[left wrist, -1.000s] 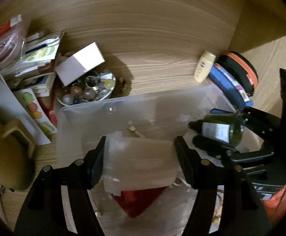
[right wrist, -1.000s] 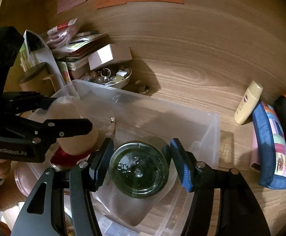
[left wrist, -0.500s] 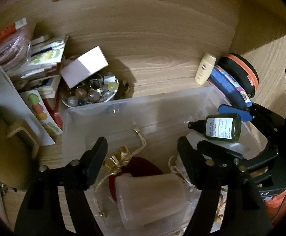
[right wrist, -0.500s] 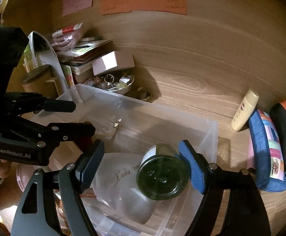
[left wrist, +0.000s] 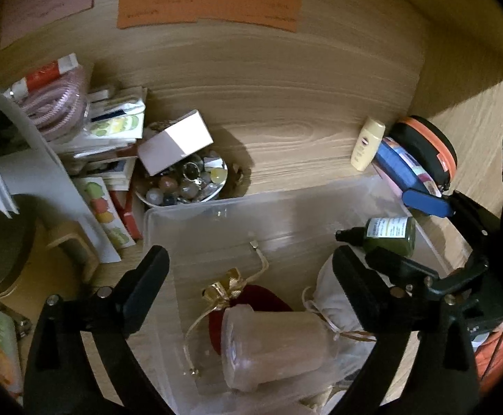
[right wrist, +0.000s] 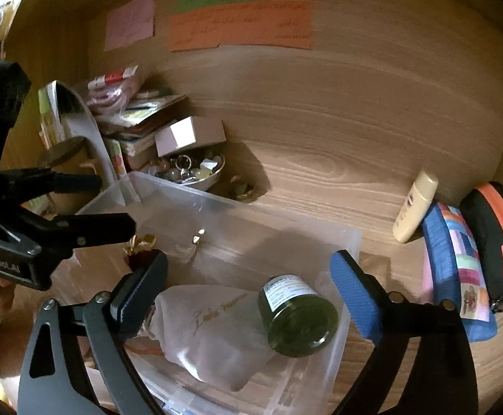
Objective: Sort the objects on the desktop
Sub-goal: 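Open both tools to release cup and bottle into the box, withdraw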
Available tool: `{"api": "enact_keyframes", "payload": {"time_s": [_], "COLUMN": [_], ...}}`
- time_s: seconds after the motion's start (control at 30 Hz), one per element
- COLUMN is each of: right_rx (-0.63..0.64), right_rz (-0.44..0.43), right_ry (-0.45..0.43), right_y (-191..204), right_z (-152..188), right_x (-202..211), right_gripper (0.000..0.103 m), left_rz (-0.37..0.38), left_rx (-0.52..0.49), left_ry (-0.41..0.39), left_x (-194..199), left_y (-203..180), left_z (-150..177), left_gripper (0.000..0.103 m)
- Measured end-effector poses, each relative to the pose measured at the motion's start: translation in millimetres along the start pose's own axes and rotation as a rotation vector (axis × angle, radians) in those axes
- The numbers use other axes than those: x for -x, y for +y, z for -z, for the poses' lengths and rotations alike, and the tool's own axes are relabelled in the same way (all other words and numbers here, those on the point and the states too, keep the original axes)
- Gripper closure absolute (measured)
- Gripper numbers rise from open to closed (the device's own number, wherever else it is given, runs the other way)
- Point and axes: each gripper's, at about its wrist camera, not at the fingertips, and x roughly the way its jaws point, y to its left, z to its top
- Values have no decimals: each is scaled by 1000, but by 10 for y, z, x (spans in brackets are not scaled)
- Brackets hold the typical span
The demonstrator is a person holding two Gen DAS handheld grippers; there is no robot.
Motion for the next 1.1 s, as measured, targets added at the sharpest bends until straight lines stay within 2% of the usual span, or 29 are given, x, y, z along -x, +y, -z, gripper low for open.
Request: {"api": "enact_keyframes", "payload": {"time_s": [0.13,0.33,0.43,0.53,0.83,1.1], "right_rx": [10,27,17,18,17,7], "right_rz": [21,17,12,19,32,27], "right_ry": [-20,-96,-120,-140,-159,-151], "right_y": [33,187,241,297,417,506], "right_z": [-43,-104,-93,-52,181,404], "right_x": [112,470,632,795,1182,1348], "right_gripper": [8,6,0,0,0,0], "left_rz": [-44,-105,-121,-133,-141,-142], "left_rx": [-17,-49,-60,-64,-52,-41], "left_ry": [-36,-109,-135,-152,-161,-144], "left_x": [184,547,693,819,1052,1158], "left_y": [-1,-33,-49,-75,-120,-103], "left_z": [-6,46,103,175,464,752], "left_gripper": [7,2,2,2,2,2]}}
